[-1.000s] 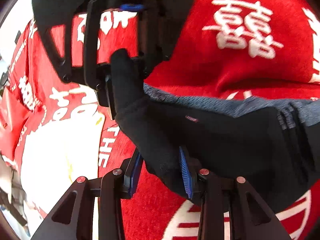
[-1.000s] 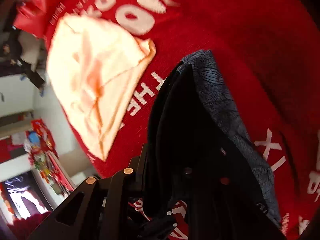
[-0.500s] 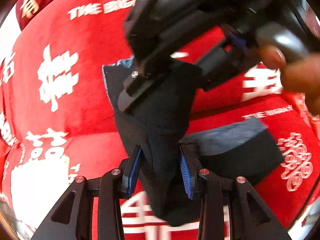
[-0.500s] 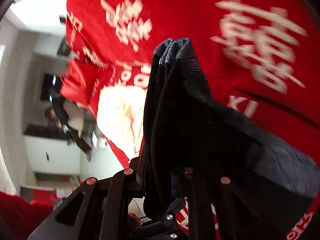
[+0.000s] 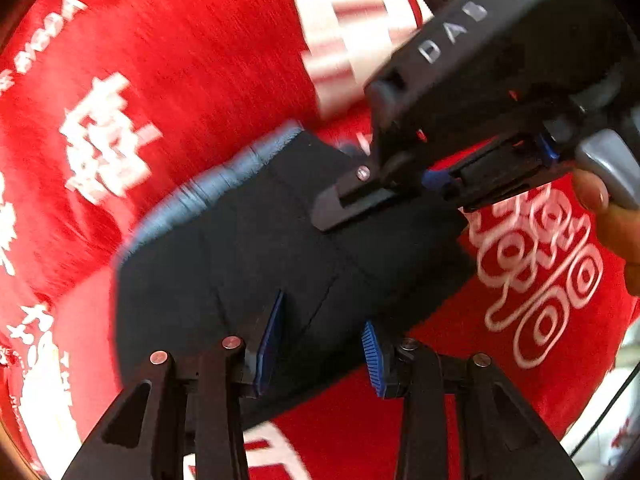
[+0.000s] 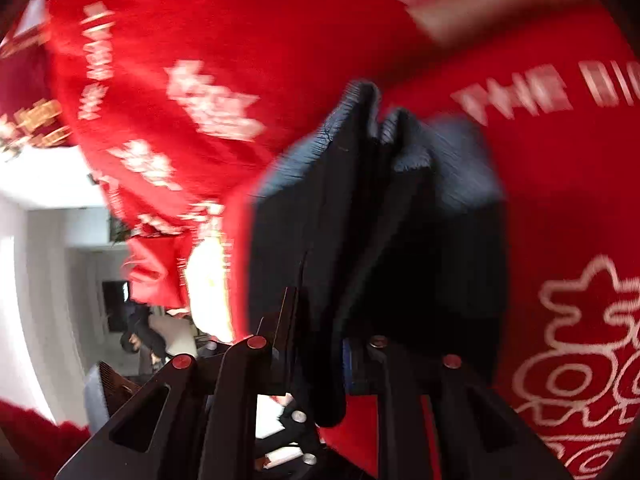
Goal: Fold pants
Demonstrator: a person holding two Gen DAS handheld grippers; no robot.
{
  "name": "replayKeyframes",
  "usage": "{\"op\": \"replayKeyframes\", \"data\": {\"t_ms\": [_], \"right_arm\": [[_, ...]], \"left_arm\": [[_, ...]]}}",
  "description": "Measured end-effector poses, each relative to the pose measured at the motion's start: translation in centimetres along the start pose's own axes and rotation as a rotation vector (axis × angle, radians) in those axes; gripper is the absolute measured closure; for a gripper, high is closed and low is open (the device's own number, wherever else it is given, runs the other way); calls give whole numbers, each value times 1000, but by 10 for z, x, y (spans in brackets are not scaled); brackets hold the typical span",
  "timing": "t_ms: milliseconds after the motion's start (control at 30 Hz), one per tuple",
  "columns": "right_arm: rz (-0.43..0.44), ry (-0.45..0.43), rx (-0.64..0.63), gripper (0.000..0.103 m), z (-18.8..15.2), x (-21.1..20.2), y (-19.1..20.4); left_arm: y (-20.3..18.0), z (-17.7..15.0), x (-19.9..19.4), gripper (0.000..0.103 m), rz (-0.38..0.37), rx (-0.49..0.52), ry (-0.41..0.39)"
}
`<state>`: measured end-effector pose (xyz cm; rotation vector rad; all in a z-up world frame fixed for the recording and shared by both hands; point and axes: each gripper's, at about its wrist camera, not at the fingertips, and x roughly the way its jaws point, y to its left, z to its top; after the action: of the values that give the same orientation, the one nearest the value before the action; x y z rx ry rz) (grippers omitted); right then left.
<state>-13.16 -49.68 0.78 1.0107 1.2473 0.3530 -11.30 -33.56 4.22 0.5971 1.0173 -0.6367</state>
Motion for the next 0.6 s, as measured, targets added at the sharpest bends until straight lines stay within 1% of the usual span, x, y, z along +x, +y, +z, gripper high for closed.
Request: {"op": "replayKeyframes", "data": {"t_ms": [67,100,167,233,333,367,400,433,500,533,600], "right_arm": [[33,-8,24,83,-2,1,-10],[47,-10,31,83,-2,-1,-12],[35,-3,18,83,-1,-1,-9],[31,7,8,83,-1,-1,-1],[22,6,-18,84,-1,-9,12],[11,2,-30,84,-4,-10,16],[-11,-4,-39,84,-6,-9,19],[-34,-9,-41,84,-7,-9,20],[-99,1,-32,84,-9,-2,18],[-125,10,-28,84,-11,0,17],[-149,15,-16,83,-14,2,15]], "left_arm": [[-9,-3,0,65,37,39,-17],[-12,-4,0,65,43,49,-22],[-14,-3,-1,60,48,48,-10],[-9,1,-5,58,25,19,20],[2,8,-18,58,-4,-10,36],[7,9,-24,55,-20,-25,44],[10,7,-27,42,-23,-39,52],[16,5,-29,32,-29,-58,55],[28,-1,-39,32,-64,-82,46],[33,-5,-43,32,-62,-76,46],[42,-9,-49,32,-50,-74,52]]}}
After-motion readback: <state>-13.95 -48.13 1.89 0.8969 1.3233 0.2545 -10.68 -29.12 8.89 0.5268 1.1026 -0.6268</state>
